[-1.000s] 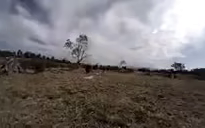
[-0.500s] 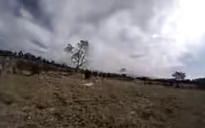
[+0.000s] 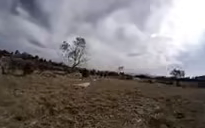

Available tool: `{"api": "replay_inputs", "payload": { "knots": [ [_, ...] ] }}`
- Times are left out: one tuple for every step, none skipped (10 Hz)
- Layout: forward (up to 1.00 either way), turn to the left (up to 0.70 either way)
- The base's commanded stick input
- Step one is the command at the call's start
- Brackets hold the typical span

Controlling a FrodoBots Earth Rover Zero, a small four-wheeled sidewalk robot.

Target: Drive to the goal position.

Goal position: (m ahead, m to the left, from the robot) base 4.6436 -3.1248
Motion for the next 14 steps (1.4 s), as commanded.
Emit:
{"api": "replay_inputs", "payload": {
  "knots": [
    [0.70,0.21],
    [0.70,0.27],
    [0.70,0.27],
    [0.70,0.27],
    [0.70,0.00],
    [0.70,0.00],
    [0.70,0.04],
    [0.70,0.19],
    [0.70,0.27],
    [0.70,0.27],
    [0.70,0.27],
    [0.70,0.27],
    [0.70,0.15],
    [0.70,0.00]
  ]
}}
